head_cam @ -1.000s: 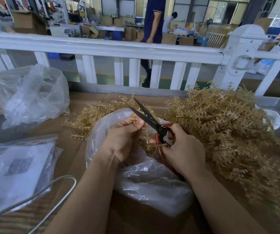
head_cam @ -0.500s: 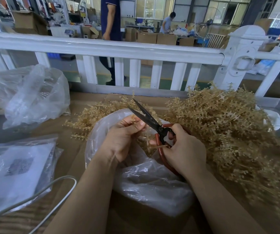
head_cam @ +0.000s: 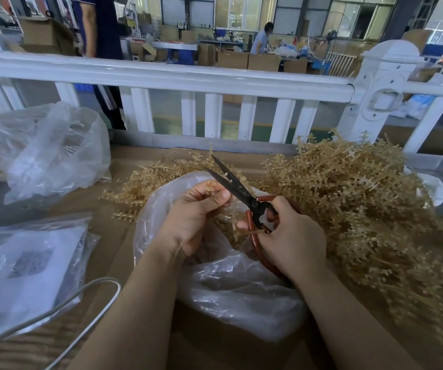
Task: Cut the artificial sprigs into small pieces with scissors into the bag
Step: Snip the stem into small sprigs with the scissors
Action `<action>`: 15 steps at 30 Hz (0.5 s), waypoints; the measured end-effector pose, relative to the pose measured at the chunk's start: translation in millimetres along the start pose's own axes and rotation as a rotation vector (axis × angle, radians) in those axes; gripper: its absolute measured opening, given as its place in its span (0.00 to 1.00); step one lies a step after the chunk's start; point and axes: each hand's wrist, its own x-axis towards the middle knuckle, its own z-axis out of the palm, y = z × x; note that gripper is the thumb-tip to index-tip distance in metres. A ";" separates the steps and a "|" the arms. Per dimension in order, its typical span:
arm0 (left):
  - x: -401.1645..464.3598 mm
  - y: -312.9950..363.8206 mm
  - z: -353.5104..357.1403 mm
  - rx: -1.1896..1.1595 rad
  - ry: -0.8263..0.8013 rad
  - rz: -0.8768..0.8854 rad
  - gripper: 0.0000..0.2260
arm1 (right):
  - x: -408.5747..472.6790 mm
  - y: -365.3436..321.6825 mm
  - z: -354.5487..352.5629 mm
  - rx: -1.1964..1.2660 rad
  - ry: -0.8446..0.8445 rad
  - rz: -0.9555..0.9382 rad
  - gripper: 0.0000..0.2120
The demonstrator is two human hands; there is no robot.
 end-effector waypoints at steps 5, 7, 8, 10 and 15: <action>-5.3 6.4 0.6 -0.020 -0.076 0.001 0.07 | -0.1 0.6 -3.1 0.087 -0.017 0.008 0.22; -7.2 9.2 1.1 -0.015 -0.081 0.016 0.02 | -0.6 -0.7 -3.5 0.130 -0.008 -0.010 0.34; -7.5 10.0 1.6 -0.024 -0.077 0.026 0.04 | -0.9 -0.9 -3.0 0.149 -0.005 -0.015 0.37; -7.4 10.3 3.0 -0.039 -0.043 0.042 0.06 | -1.5 -0.5 -1.7 0.192 0.006 -0.036 0.37; -5.6 9.6 2.2 -0.044 0.007 0.056 0.06 | -1.8 0.6 0.1 0.239 0.003 -0.070 0.32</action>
